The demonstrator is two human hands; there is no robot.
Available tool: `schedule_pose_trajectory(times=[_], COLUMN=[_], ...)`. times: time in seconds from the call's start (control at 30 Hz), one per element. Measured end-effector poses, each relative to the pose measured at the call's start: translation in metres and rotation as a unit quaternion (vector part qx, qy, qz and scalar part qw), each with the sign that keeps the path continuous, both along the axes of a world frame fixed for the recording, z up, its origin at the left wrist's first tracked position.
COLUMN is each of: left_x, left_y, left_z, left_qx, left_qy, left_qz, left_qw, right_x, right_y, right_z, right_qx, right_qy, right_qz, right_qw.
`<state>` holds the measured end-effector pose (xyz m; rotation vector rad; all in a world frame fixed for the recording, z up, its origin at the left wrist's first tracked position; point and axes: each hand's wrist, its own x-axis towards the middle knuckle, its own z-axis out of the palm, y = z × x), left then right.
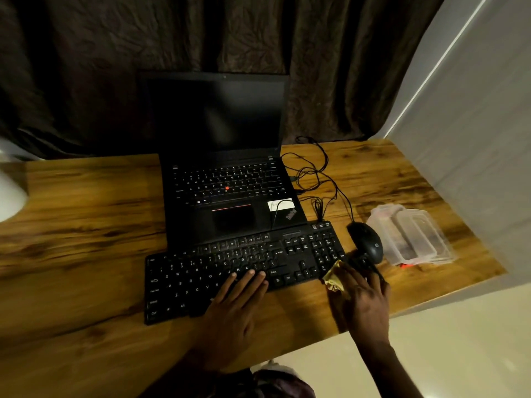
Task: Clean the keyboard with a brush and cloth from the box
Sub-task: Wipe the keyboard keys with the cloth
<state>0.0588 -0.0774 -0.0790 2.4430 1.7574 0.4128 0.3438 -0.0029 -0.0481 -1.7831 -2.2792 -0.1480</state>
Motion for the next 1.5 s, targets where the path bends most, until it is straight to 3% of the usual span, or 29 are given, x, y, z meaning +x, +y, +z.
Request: schedule_pose_trajectory(times=[0.23, 0.47, 0.67, 0.87, 1.13, 1.37, 1.5], left_x=[0.0, 0.0, 0.001, 0.002, 0.002, 0.001, 0.001], left_y=[0.0, 0.0, 0.0, 0.0, 0.0, 0.0, 0.0], left_z=[-0.001, -0.001, 0.0, 0.001, 0.003, 0.002, 0.001], left_qx=[-0.008, -0.003, 0.003, 0.004, 0.006, 0.002, 0.006], left_qy=[-0.007, -0.006, -0.019, -0.016, -0.012, -0.002, -0.002], left_qz=[0.0, 0.0, -0.001, 0.01, 0.002, 0.0, -0.003], left_qw=[1.0, 1.0, 1.0, 1.0, 1.0, 1.0, 1.0], right_x=[-0.011, 0.005, -0.01, -0.008, -0.018, -0.009, -0.028], right_y=[-0.009, 0.006, -0.009, 0.001, -0.011, 0.004, -0.003], right_z=[-0.007, 0.008, 0.002, 0.016, 0.005, 0.024, 0.014], right_qx=[-0.023, 0.003, -0.009, 0.002, -0.038, -0.023, -0.046], right_qy=[-0.022, 0.015, -0.011, 0.017, -0.017, 0.044, 0.014], right_qz=[0.05, -0.021, 0.043, -0.023, 0.042, -0.04, 0.016], right_qw=[0.998, 1.0, 0.999, 1.0, 0.998, 0.998, 0.999])
